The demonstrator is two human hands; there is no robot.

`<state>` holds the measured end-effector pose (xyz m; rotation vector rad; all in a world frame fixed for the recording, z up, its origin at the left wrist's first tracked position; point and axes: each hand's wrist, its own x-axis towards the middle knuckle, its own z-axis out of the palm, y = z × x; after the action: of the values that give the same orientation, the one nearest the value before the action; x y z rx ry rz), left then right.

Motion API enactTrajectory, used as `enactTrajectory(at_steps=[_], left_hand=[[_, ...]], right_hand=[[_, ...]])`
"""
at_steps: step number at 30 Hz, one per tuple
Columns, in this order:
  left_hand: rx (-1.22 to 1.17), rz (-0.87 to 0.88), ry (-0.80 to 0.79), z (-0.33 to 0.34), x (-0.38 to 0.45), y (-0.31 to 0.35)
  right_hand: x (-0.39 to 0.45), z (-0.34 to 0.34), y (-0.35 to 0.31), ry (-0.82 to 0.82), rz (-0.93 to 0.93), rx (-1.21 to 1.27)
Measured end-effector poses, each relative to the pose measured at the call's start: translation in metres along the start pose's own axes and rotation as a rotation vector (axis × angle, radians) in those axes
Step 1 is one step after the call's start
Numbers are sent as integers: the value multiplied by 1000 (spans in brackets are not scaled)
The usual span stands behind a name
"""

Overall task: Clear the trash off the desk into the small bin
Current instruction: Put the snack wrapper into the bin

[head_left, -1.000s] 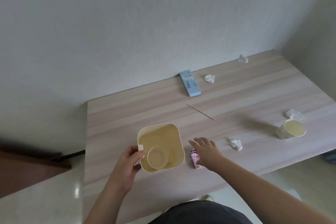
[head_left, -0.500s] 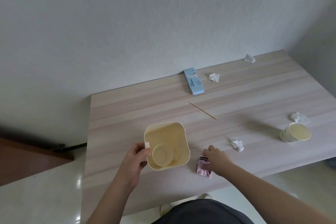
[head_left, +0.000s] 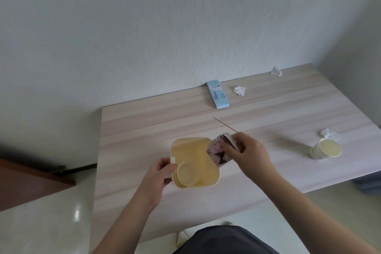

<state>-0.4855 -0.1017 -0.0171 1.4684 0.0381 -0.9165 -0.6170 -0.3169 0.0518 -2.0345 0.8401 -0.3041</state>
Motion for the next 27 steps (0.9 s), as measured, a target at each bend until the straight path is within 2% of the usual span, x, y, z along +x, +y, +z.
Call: enactTrajectory(at_steps=[6,16,22,25,27], left_hand=[[2,26,-36,-4,-7,3],[-28,32,-35,-30,-22,-2],[-36,29,-31,-44,-25,-6],[-56,27,-32,-49,-23,-7],[-78,25,-31,-52,-22,-5]], right_hand=[[-14,42,-24,-124,9,-113],[-21,103,-51,-279,233,92],[-20,124,-49,-313,503,478],[-22,127,-55,-432,563,743],[-24,129,-59,-502,573,815]])
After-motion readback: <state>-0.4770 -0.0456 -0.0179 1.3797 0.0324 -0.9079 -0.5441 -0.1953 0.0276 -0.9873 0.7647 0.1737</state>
